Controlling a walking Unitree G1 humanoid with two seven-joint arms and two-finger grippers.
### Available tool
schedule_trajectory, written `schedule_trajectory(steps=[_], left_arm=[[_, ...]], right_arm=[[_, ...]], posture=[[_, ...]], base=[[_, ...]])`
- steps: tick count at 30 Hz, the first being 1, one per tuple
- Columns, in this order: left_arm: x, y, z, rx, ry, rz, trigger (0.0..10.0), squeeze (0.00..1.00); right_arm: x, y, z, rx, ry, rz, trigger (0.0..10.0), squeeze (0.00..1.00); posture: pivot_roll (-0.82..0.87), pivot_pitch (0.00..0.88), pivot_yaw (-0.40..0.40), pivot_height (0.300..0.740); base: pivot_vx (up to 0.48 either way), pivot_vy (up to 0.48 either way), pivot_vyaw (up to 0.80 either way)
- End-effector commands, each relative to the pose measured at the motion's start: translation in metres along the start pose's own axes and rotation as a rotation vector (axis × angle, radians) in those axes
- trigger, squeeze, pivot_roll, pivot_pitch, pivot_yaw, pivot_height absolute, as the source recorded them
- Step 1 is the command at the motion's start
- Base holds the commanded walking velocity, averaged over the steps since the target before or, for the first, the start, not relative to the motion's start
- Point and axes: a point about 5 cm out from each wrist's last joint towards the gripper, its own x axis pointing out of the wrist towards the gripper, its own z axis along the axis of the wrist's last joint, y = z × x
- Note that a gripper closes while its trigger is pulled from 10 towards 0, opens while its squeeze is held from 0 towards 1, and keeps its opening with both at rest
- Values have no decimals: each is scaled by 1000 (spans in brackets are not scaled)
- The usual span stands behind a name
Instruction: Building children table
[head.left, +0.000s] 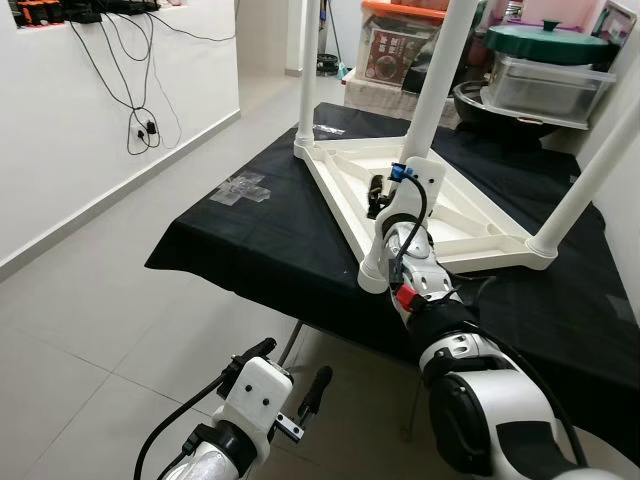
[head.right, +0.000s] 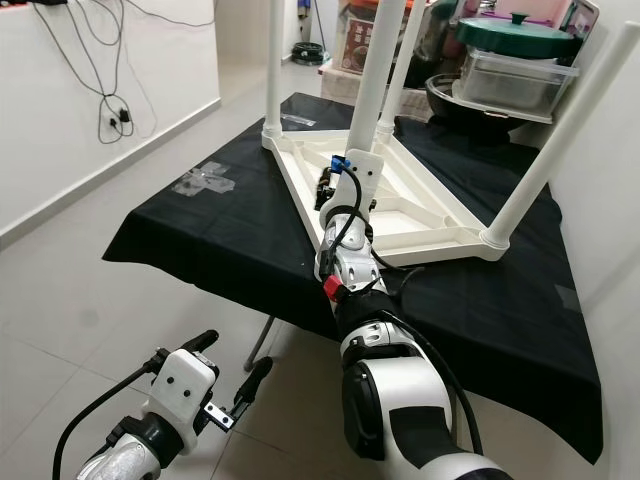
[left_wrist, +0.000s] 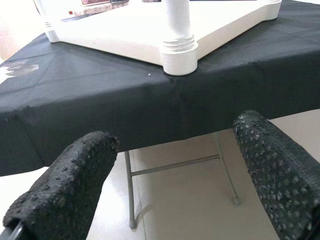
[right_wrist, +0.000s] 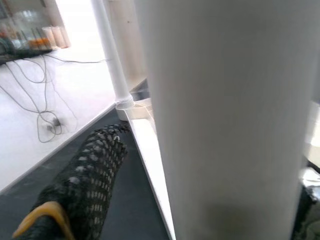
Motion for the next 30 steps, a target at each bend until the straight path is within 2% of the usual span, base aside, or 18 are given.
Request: schedule_trajectory(steps=[1, 2, 3, 5, 6, 8, 9, 11, 15, 19, 20, 21, 22, 23, 24, 26, 27, 30], left_arm=[[0, -1, -5, 3, 21, -13, 10000, 0], [0, -1, -5, 2, 21, -13, 10000, 0], [0, -1, -5, 2, 21, -13, 10000, 0], [1, -1, -5, 1, 20, -13, 10000, 0], [1, -1, -5, 1, 20, -13, 10000, 0], [1, -1, -5, 2, 19, -14, 10000, 0], [1, -1, -5, 2, 19, -14, 10000, 0], [1, -1, -4, 4, 17, -11, 10000, 0], [1, -1, -4, 6, 15, -9, 10000, 0], [1, 0, -4, 6, 17, -6, 10000, 0], [1, 0, -4, 5, 18, -5, 10000, 0], [1, 0, -4, 5, 18, -5, 10000, 0], [1, -1, -3, 4, 19, -4, 10000, 0], [1, -1, -3, 3, 19, -3, 10000, 0], [1, -1, -3, 3, 19, -3, 10000, 0], [2, -1, -4, 2, 21, -3, 10000, 0], [2, -1, -4, 2, 21, -3, 10000, 0], [2, -1, -4, 1, 21, -5, 10000, 0]], right_arm=[[0, 0, -5, 44, 29, 81, 10000, 0], [0, -4, -3, 72, 33, 162, 10000, 0], [0, -4, -3, 72, 33, 162, 10000, 0], [-8, -5, -4, 177, 125, 566, 10000, 0], [-8, -5, -4, 177, 125, 566, 10000, 0], [-20, -5, -3, 200, 179, 850, 10000, 0], [-20, -5, -3, 200, 179, 850, 10000, 0], [-27, 0, -6, 114, 219, 1033, 10000, 0], [-30, 8, -8, 59, 249, 1127, 10000, 0], [-28, 21, -12, -14, 263, 1146, 10000, 0], [-25, 27, -12, -40, 256, 1112, 275, 0], [-25, 27, -12, -40, 256, 1112, 275, 0], [-13, 30, -8, -62, 199, 915, 0, 0], [-9, 28, -5, -56, 182, 828, 0, 0], [-9, 28, -5, -56, 182, 828, 0, 0], [-2, 21, 1, -56, 152, 694, 0, 0], [-2, 21, 1, -56, 152, 694, 0, 0], [2, 9, 6, -33, 127, 564, 0, 0]], posture=[[73, 21, -108, 740], [72, 22, -107, 740], [72, 22, -107, 740], [70, 23, -108, 740], [70, 23, -108, 740], [73, 25, -110, 740], [73, 25, -110, 740], [81, 31, -115, 740], [83, 32, -117, 740], [83, 34, -117, 740], [84, 37, -118, 740], [84, 37, -118, 740], [86, 40, -122, 740], [86, 40, -122, 740], [86, 40, -122, 740], [83, 42, -119, 740], [83, 42, -119, 740], [79, 41, -118, 740]], base=[[0, 0, 0], [0, 0, 0], [0, 0, 0], [0, 0, 0], [0, 0, 0], [0, 0, 0], [0, 0, 0], [0, 0, 0], [0, 0, 0], [0, 0, 0], [0, 0, 0], [0, 0, 0], [0, 0, 0], [0, 0, 0], [0, 0, 0], [0, 0, 0], [0, 0, 0], [0, 0, 0]])
